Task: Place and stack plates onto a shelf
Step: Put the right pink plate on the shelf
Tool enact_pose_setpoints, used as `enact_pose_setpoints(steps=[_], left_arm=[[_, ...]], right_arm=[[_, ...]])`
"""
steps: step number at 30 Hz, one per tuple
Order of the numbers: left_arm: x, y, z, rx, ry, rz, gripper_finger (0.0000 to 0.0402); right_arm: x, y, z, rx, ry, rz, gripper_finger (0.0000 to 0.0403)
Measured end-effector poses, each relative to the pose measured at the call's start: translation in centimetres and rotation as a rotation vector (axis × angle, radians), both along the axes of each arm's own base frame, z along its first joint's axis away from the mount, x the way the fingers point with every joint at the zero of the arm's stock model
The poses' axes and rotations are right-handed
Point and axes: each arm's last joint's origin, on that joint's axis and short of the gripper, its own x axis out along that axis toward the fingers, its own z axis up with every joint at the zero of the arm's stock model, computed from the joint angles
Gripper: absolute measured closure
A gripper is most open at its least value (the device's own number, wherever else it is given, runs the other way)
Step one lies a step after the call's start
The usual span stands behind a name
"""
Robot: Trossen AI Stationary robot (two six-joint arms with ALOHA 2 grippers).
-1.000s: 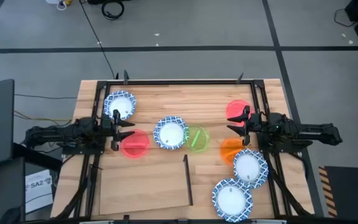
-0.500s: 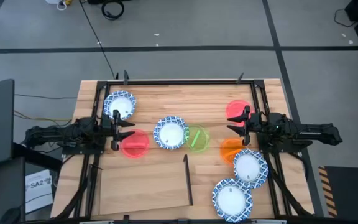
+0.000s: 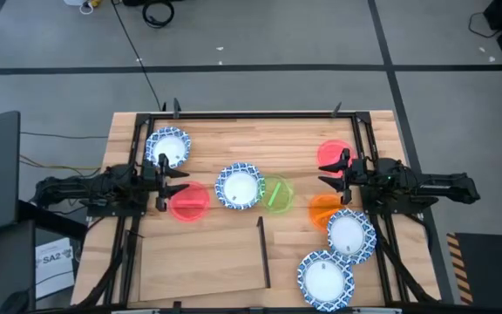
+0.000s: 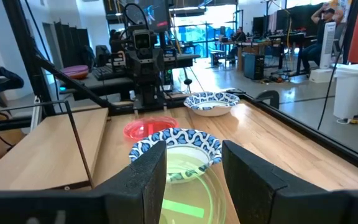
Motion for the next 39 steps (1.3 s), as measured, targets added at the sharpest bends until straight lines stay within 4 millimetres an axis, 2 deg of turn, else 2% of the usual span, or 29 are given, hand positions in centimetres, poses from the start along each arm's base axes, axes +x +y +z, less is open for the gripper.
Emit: enact_pose_setpoints(steps=[39], left_arm=[[0.00, 0.00, 0.02, -0.001, -0.001, 0.000, 0.0230]], right_arm=[[-0.05, 0.00, 0.73, -0.006, -0.076, -0.001, 0.0242]])
